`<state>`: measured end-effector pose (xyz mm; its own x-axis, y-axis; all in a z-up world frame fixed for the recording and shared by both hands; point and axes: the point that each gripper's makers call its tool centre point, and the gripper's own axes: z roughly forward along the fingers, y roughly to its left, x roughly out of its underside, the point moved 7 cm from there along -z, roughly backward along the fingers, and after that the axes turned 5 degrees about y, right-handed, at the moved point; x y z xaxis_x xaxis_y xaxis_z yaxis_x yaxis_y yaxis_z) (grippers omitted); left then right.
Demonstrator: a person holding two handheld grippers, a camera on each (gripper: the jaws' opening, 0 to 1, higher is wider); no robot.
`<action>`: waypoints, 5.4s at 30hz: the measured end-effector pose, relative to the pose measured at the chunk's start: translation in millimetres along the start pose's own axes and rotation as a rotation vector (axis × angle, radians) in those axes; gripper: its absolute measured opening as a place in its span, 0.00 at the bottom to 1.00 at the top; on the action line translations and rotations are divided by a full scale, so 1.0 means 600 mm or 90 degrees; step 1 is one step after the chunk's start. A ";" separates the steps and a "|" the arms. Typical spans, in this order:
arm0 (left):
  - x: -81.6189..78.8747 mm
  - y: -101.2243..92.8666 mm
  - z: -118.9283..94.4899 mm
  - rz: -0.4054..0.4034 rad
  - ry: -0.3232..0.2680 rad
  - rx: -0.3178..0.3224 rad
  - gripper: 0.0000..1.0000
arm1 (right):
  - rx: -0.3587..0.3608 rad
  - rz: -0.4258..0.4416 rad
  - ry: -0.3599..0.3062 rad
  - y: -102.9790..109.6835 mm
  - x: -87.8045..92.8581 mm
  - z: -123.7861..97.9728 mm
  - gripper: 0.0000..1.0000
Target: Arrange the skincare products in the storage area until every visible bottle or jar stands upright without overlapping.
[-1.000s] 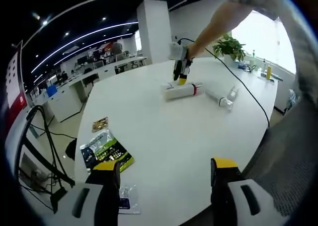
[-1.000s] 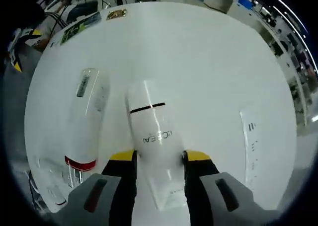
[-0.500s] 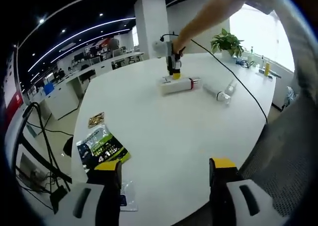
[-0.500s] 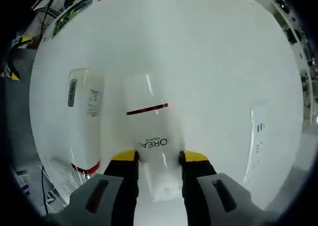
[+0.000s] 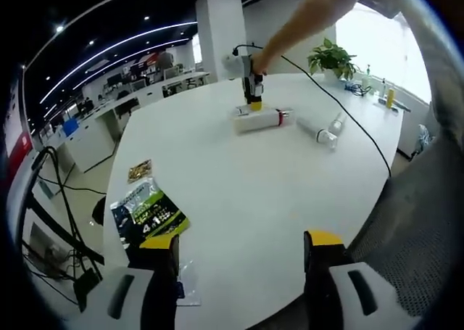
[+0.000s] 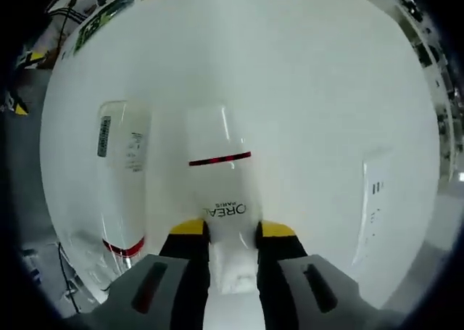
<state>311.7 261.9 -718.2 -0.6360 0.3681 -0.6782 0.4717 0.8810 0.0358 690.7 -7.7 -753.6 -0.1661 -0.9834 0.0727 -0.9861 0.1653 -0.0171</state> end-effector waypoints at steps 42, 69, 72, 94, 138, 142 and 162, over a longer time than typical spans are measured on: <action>-0.019 -0.007 -0.012 0.026 -0.047 0.007 0.67 | 0.177 0.172 -0.263 0.114 0.063 -0.160 0.14; -0.042 -0.026 -0.028 0.047 -0.129 0.059 0.74 | -0.017 0.331 -0.592 0.568 -0.009 -0.202 0.15; -0.048 -0.033 -0.032 0.046 -0.143 0.072 0.75 | -0.026 0.327 -0.594 0.581 -0.008 -0.196 0.15; -0.063 -0.048 -0.041 0.056 -0.175 0.100 0.73 | 0.018 0.405 -0.616 0.641 0.026 -0.153 0.17; -0.114 -0.114 -0.097 -0.054 -0.309 0.283 0.31 | 0.013 0.437 -0.619 0.656 0.025 -0.135 0.19; -0.109 -0.115 -0.097 -0.056 -0.320 0.311 0.40 | 0.026 0.405 -0.604 0.664 0.018 -0.135 0.19; -0.103 -0.106 -0.086 -0.132 -0.287 0.351 0.62 | 0.063 0.331 -0.596 0.678 0.002 -0.146 0.19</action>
<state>289.7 198.4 -640.5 -0.4885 -0.0516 -0.8711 0.6834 0.5980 -0.4187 289.2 64.7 -672.8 -0.4539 -0.4676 -0.7585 -0.7841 0.6140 0.0907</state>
